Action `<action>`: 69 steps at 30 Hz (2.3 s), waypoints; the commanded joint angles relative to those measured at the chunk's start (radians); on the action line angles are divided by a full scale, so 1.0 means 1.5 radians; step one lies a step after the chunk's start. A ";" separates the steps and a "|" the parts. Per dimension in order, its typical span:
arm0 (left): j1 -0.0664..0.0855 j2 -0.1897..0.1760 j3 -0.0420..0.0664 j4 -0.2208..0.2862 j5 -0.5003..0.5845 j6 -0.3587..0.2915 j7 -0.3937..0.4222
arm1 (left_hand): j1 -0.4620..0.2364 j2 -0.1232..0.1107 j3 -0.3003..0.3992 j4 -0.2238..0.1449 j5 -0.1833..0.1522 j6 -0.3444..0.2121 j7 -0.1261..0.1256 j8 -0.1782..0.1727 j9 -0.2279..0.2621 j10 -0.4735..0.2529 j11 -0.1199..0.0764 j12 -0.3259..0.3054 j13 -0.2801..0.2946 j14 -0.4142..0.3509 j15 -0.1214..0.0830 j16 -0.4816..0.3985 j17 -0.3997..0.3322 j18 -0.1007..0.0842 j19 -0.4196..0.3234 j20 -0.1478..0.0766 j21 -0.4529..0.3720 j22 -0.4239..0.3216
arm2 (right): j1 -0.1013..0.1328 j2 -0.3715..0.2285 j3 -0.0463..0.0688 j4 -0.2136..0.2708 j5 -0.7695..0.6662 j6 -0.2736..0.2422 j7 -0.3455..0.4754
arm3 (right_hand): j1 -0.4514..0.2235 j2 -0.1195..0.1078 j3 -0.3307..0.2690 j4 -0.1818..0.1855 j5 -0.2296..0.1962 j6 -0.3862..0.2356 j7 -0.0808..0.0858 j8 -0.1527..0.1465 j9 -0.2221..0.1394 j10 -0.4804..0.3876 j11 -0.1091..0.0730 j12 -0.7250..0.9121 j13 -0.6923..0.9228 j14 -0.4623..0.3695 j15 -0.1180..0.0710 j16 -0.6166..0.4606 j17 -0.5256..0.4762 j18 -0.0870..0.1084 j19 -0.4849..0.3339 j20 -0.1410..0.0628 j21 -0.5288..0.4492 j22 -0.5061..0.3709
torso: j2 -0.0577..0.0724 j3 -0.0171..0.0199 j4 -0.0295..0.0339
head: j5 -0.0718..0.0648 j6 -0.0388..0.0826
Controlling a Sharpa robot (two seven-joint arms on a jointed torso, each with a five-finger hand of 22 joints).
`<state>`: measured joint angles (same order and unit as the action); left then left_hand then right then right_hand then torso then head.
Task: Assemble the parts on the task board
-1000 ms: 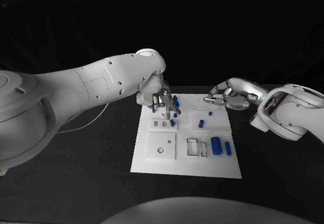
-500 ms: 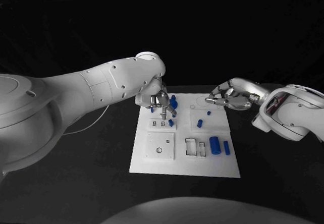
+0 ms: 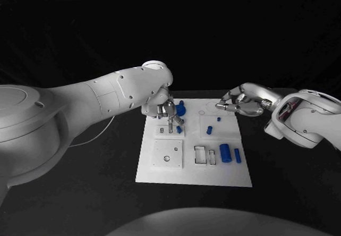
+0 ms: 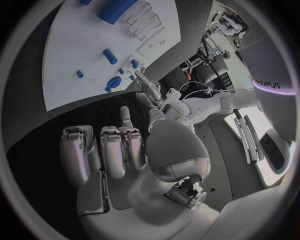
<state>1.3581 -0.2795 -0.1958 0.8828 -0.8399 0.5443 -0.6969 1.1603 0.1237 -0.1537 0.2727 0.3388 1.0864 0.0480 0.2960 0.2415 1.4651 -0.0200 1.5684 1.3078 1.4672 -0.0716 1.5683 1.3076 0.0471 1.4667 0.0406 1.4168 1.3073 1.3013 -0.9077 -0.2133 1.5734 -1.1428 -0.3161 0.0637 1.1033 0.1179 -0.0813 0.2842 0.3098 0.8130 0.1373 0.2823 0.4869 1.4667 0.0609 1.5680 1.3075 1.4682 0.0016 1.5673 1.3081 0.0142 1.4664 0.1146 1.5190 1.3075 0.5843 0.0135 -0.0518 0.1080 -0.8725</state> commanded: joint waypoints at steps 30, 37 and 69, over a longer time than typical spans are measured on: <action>-0.015 0.021 0.001 -0.016 0.015 -0.034 -0.104 | 0.016 -0.002 0.012 -0.003 0.009 0.005 0.001 -0.010 0.003 0.070 -0.004 0.002 0.175 0.069 -0.005 0.002 0.175 -0.007 0.023 -0.005 -0.007 0.143 | -0.007 0.007 0.000 -0.013 -0.001 0.019 0.002 | 0.019 0.000 -0.003 -0.003 -0.002 0.003 0.000 0.005 0.004 0.069 0.005 0.002 0.176 0.068 0.006 0.002 0.175 0.006 0.030 0.003 -0.015 0.156 | -0.002 0.0005 0.0011 | -0.005 0.000; -0.015 0.026 0.002 -0.020 0.015 -0.034 -0.105 | 0.022 -0.003 0.017 -0.006 0.013 0.008 0.001 -0.011 0.005 0.070 -0.005 0.002 0.175 0.069 -0.005 0.002 0.175 -0.007 0.023 -0.005 -0.007 0.143 | -0.007 0.007 0.000 -0.013 -0.001 0.023 0.000 | 0.021 0.000 -0.003 -0.002 -0.004 0.003 0.000 0.005 0.004 0.069 0.005 0.002 0.176 0.068 0.006 0.002 0.175 0.006 0.028 0.003 -0.017 0.155 | -0.002 0.0012 0.0015 | -0.004 0.000; -0.017 0.037 0.002 -0.030 0.015 -0.023 -0.108 | 0.063 -0.018 0.075 -0.043 0.003 0.016 -0.004 -0.030 0.025 0.070 -0.009 0.002 0.175 0.069 -0.009 0.002 0.175 -0.006 0.021 -0.008 -0.013 0.142 | -0.007 0.005 0.000 -0.013 -0.001 0.033 -0.002 | 0.025 0.000 -0.005 -0.001 -0.012 0.003 0.000 0.007 0.007 0.069 0.005 0.002 0.176 0.068 0.006 0.002 0.175 0.007 0.025 0.004 -0.020 0.154 | -0.003 0.0012 0.0009 | -0.003 0.000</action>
<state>1.3323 -0.2266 -0.1941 0.8344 -0.8176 0.4965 -0.6978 1.2486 0.0962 -0.0459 0.2068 0.3504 1.1043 0.0442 0.2536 0.2775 1.4648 -0.0270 1.5685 1.3105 1.4673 -0.0787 1.5683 1.3073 0.0470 1.4667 0.0334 1.4036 1.3079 1.2914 -0.9005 -0.2135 1.5541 -1.1417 -0.2812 0.0602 1.1283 0.1166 -0.0812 0.2842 0.2955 0.8130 0.1373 0.2861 0.4958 1.4667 0.0609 1.5680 1.3075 1.4646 0.0052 1.5673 1.3074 0.0141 1.4664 0.1145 1.4943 1.3076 0.5797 0.0151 -0.0504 0.1027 -0.8725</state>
